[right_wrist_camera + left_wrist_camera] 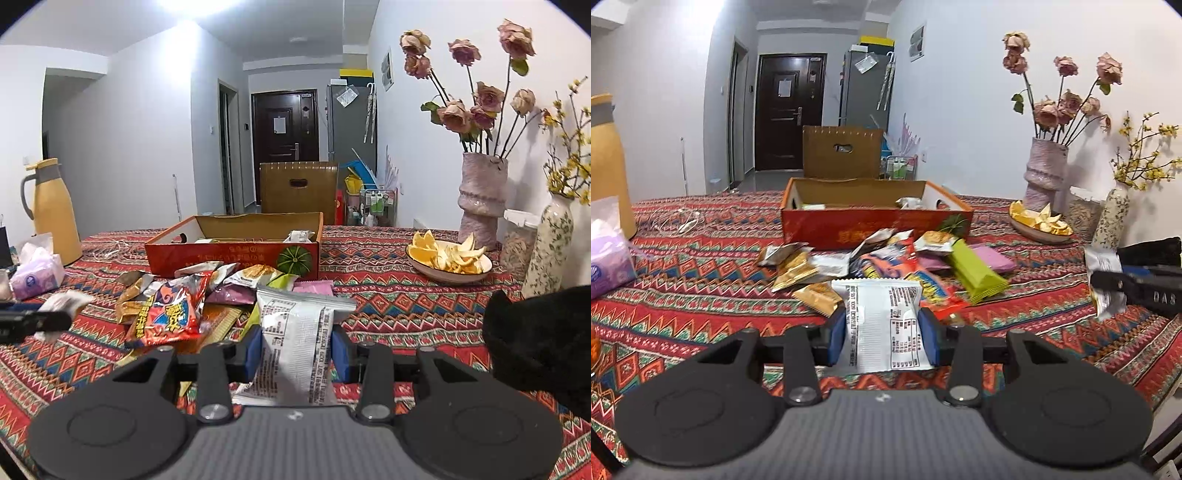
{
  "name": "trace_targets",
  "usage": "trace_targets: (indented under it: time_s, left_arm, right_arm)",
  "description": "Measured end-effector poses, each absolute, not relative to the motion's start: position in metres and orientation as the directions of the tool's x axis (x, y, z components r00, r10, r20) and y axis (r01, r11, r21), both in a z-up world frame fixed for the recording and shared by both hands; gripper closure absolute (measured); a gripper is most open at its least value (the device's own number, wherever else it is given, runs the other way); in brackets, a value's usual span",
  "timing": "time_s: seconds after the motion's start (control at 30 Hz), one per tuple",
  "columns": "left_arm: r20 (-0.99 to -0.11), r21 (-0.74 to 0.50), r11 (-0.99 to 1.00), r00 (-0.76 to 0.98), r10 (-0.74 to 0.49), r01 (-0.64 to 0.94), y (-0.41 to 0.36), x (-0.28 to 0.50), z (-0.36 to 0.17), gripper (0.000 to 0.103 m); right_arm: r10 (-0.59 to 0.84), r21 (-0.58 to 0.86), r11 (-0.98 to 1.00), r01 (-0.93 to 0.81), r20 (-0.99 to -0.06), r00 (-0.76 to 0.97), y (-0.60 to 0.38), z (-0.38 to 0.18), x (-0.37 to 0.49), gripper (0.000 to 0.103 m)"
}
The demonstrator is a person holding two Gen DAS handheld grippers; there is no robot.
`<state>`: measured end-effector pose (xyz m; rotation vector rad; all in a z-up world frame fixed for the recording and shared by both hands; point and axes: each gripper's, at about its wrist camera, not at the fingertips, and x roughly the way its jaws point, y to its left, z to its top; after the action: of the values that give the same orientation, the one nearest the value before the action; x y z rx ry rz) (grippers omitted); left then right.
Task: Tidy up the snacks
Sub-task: 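Grasp a white printed wrapper with the left tool while the right tool grasps another, then carry both wrappers into the orange box and open both tools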
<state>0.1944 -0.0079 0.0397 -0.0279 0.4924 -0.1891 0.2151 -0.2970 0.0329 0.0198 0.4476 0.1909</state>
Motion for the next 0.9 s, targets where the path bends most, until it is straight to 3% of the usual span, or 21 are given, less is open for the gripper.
trace_targets:
  time_s: [0.4, 0.9]
  left_arm:
    - [-0.420, -0.001, 0.988, 0.896, -0.143, 0.157, -0.026, 0.228, 0.068, 0.061]
    - [-0.362, -0.022, 0.989, 0.921, -0.143, 0.146, 0.000, 0.380, 0.113, 0.061]
  right_arm:
    - [0.248, 0.055, 0.968, -0.246, -0.380, 0.891, -0.300, 0.047, 0.241, 0.065]
    - [0.340, -0.056, 0.926, -0.374, -0.314, 0.887, -0.260, 0.090, 0.381, 0.065]
